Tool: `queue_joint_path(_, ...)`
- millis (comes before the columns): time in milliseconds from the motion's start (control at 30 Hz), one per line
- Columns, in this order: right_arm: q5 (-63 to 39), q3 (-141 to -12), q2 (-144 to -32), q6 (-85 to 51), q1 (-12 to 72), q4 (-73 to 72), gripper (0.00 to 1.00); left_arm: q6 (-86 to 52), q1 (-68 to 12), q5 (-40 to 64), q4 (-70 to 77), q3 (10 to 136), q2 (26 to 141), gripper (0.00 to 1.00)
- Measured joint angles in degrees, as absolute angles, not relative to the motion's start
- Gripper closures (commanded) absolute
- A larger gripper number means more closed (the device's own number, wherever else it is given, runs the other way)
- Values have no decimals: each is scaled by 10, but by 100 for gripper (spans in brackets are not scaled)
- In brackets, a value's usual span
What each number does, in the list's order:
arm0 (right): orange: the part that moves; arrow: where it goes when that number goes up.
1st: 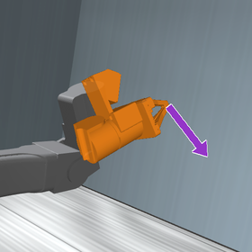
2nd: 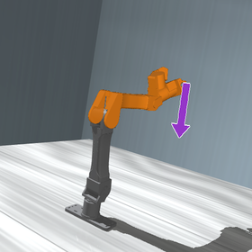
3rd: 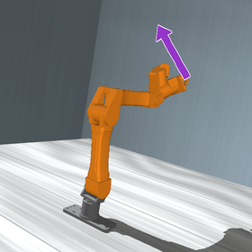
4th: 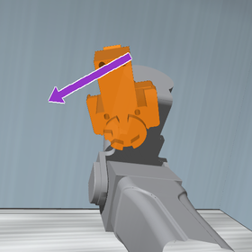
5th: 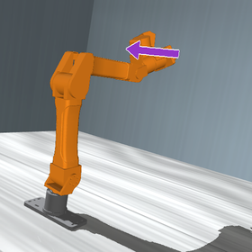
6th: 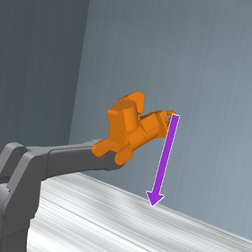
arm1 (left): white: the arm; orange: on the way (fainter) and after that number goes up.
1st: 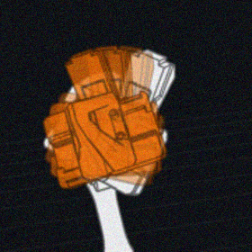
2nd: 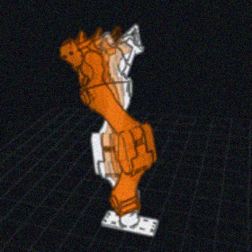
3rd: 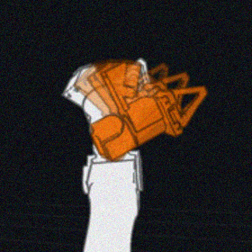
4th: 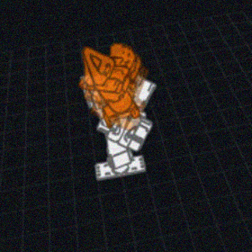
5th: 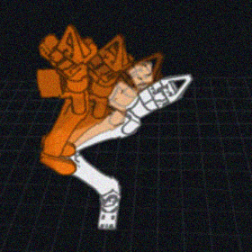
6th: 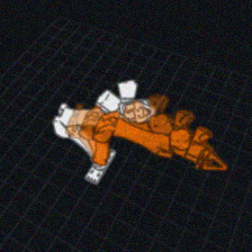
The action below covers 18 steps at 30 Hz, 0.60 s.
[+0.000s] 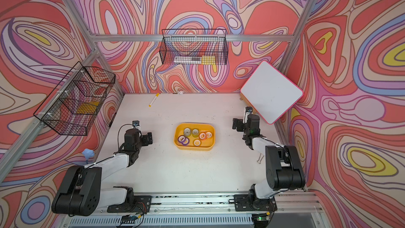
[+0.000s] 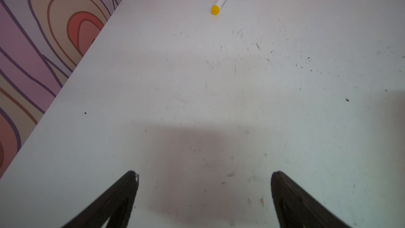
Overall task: Put the transparent tape into the storage box
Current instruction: Reset both arms
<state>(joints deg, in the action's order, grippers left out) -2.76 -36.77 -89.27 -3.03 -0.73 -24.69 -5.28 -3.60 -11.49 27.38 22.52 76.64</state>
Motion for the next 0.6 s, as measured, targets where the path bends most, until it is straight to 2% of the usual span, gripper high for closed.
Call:
queue_joint_path(400, -13, -289, -914, -26, -15, -426, 2, -28, -24, -104, 458, 218, 868, 1)
queue_joint_path(600, -15, -273, -963, -23, -17, -497, 2, -28, -23, -105, 505, 198, 876, 1)
